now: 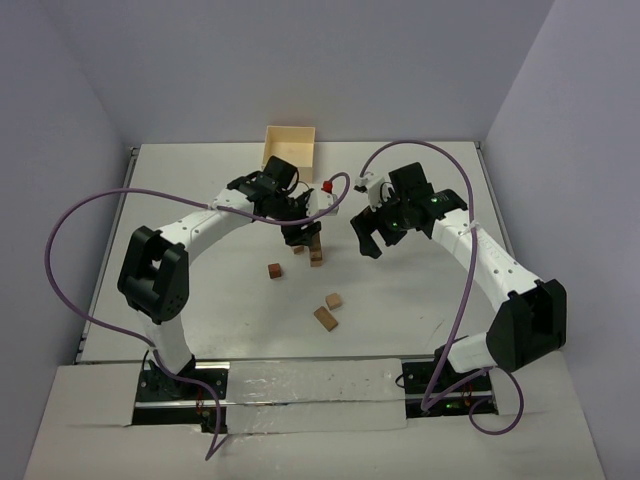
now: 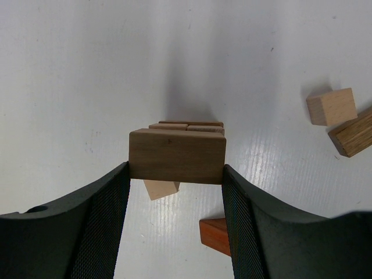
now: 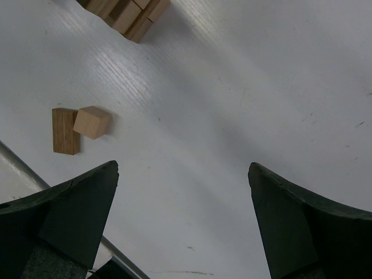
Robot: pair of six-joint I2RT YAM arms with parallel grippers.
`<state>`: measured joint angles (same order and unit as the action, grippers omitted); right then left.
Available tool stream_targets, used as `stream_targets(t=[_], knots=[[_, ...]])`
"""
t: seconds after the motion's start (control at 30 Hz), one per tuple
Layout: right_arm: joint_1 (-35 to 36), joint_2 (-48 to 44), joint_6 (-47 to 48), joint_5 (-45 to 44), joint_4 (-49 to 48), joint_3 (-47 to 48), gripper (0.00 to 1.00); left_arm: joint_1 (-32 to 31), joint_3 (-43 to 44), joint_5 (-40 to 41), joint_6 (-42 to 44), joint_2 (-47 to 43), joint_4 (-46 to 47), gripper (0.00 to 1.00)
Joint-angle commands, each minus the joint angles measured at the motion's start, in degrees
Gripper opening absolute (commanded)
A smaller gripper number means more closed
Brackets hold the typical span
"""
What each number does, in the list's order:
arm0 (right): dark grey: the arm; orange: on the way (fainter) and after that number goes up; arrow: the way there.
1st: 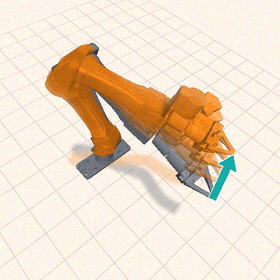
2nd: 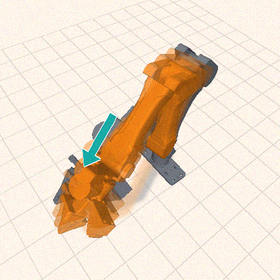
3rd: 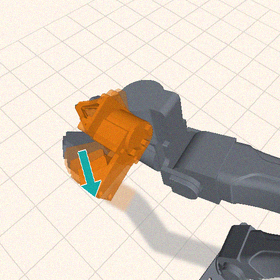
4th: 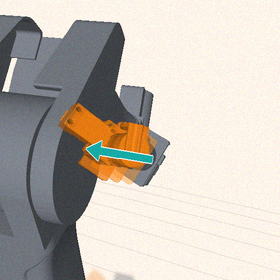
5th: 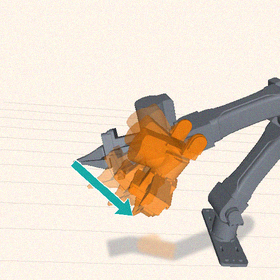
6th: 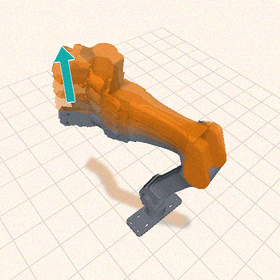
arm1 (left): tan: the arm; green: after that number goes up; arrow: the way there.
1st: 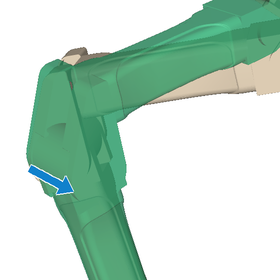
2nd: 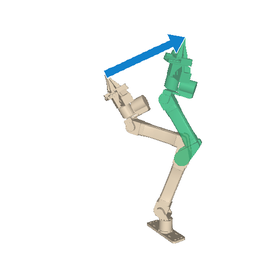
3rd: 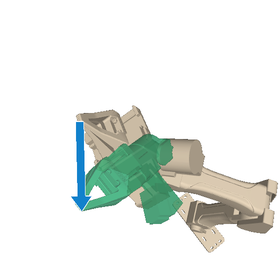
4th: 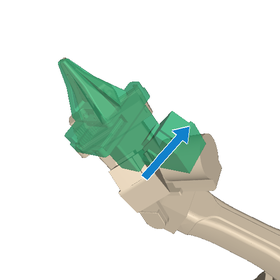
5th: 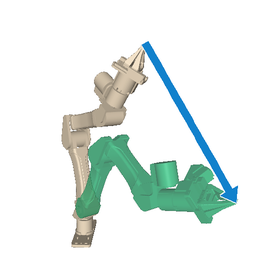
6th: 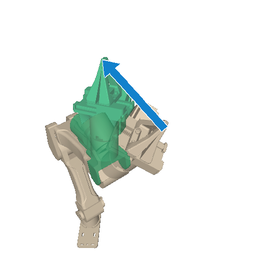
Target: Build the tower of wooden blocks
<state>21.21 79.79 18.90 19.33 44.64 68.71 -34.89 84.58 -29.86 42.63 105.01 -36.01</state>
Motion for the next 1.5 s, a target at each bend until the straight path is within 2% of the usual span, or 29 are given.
stream_targets(t=[0.0,1.47], knots=[[-0.39,0.18,-0.53,0.53,0.01,2.91,1.0,-0.61,1.03,-0.04,-0.27,-1.48,2.69,0.38],[-0.47,0.89,-0.35,1.23,0.35,3.01,1.0,-0.88,1.47,0.06,1.39,0.89,0.69,0.52]])
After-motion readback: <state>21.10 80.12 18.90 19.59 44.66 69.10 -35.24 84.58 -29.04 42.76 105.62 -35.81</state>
